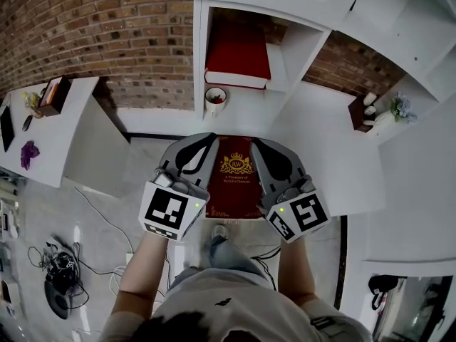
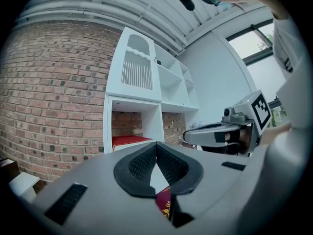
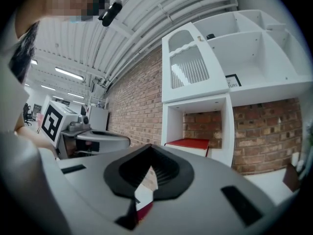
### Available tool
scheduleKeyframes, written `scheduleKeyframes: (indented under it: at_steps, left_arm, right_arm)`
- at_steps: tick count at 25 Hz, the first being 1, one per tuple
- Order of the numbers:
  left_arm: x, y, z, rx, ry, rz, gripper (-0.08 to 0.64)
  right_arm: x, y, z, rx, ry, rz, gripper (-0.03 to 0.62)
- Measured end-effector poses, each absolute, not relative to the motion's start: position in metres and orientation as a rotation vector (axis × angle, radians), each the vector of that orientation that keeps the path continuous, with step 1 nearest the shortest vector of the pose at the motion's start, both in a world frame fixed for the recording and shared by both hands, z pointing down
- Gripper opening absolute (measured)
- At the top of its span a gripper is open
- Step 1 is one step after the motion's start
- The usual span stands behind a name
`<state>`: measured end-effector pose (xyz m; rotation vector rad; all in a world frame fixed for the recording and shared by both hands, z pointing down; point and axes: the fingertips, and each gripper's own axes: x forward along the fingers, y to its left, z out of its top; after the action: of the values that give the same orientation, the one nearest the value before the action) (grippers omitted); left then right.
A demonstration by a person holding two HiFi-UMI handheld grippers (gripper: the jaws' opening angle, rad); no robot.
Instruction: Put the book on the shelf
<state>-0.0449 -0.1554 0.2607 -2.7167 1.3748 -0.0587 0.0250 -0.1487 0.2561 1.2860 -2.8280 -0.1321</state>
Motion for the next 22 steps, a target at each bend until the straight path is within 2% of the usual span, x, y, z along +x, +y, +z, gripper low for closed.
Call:
scheduleKeyframes:
  at_steps: [22]
  left_arm:
    - [-0.030, -0.056, 0.257, -2.746, 1.309, -0.024, 0.014]
  right_arm:
    - [0.020, -0.050, 0.257, 1.261, -2.848, -0.155, 0.009]
